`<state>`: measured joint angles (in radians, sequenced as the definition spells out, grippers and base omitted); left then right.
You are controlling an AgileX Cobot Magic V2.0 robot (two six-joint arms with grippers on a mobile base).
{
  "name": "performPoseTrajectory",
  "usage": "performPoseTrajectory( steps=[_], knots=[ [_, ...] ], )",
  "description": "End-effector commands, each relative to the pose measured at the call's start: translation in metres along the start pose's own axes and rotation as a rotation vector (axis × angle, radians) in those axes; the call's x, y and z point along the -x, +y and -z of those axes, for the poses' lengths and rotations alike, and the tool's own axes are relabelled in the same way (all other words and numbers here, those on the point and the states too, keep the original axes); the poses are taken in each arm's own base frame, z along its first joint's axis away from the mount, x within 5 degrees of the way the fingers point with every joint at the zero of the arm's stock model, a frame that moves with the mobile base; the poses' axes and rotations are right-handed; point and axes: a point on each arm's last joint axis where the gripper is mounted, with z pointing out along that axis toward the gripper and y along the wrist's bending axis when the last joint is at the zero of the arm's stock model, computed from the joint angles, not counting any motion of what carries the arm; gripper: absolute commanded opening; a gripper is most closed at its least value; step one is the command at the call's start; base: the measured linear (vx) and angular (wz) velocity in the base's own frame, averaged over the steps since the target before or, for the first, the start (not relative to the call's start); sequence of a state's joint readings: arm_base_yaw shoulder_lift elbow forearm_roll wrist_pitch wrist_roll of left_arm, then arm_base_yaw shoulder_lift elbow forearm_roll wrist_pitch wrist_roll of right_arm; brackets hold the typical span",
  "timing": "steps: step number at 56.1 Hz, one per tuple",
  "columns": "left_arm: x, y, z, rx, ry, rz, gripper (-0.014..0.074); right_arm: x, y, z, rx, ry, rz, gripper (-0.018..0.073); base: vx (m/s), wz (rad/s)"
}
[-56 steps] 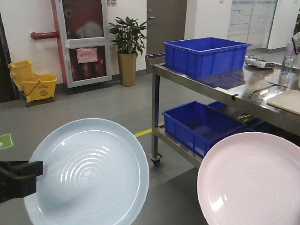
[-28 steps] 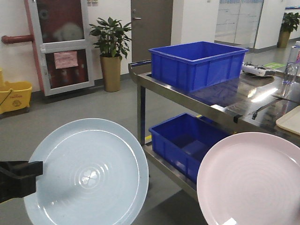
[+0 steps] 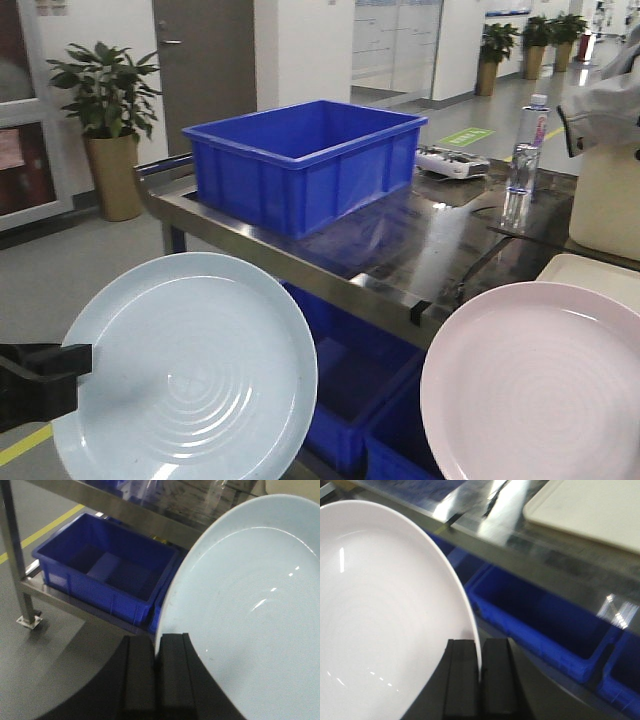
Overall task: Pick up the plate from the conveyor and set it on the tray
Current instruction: 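Hold both plates raised while the base drives to the steel table, then lower the light blue plate onto the cream tray with the left gripper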
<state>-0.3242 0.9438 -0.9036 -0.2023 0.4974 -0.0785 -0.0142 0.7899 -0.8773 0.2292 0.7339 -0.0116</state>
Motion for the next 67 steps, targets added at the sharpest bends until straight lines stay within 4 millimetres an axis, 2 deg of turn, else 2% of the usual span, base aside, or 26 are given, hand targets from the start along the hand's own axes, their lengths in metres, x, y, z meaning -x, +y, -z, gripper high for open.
performPoseTrajectory(
  steps=[1, 36, 67],
  knots=[
    [0.0163, -0.0052, 0.0092, -0.028, -0.121, 0.016, -0.0006, 0.015, 0.0021, 0.0079, 0.006, -0.116, 0.001, -0.001, 0.46, -0.5],
    [0.0162, -0.0052, 0.0091, -0.028, -0.12, 0.016, -0.0006, 0.015, 0.0021, 0.0079, 0.006, -0.116, 0.001, -0.001, 0.39, -0.52],
    [0.0163, -0.0052, 0.0092, -0.028, -0.121, 0.016, -0.0006, 0.015, 0.0021, 0.0079, 0.006, -0.116, 0.001, -0.001, 0.23, -0.62]
  ],
)
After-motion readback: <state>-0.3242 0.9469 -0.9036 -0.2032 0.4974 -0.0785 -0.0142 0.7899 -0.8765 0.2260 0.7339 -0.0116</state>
